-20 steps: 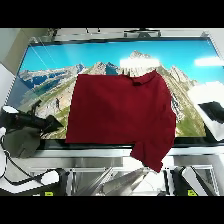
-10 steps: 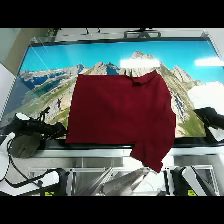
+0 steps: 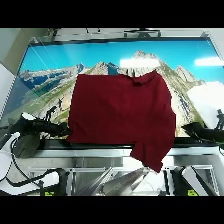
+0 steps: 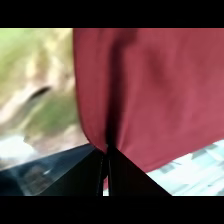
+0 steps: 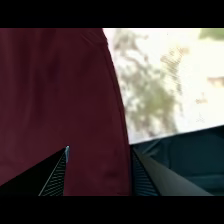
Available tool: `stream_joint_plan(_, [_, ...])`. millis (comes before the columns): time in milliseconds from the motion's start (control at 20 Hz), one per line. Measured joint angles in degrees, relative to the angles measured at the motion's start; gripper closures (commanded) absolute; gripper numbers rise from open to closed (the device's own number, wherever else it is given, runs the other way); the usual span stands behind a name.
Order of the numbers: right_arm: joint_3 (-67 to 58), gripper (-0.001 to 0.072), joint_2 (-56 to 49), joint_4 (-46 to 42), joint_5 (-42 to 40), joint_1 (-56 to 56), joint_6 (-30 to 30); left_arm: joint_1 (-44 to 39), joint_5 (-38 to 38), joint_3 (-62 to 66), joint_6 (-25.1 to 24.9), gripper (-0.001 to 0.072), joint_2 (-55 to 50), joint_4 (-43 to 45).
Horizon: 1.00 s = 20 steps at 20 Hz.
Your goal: Fold the shirts.
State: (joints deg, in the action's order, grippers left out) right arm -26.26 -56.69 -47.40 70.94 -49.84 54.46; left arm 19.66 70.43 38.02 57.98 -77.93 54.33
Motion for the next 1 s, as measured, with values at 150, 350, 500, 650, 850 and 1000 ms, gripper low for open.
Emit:
stream_joint_plan(150, [1.66,0.0250,-2.47,-1.64,-1.90,0.00,0.00,-0.07,1.03,0.04,-1.77,0.0687,0.00,-3.58])
stream_joint_plan(350, [2.40,0.0250,-6.60,-2.10,-2.91,0.96,-0.33,-0.09,2.21,0.04,-4.13,0.0687,0.00,-6.73])
stream_joint_plan(500, [2.49,0.0251,-9.66,-1.90,-2.27,4.81,-0.92,-0.09,2.40,0.04,-5.09,0.0686,0.00,-7.76])
stream_joint_plan(650, [2.56,0.0258,-13.42,-1.07,-1.68,10.43,-1.11,-0.09,2.73,0.04,-5.62,0.0687,0.00,-8.59])
stream_joint_plan(850, [2.40,0.0455,-16.61,-0.57,-1.29,15.72,-1.31,-0.09,3.32,0.04,-6.01,0.0687,0.00,-9.20])
stream_joint_plan(1000, [0.52,0.0458,-17.49,-1.16,-0.09,16.65,-1.60,-0.04,3.80,0.04,-6.16,0.0687,0.00,-9.27])
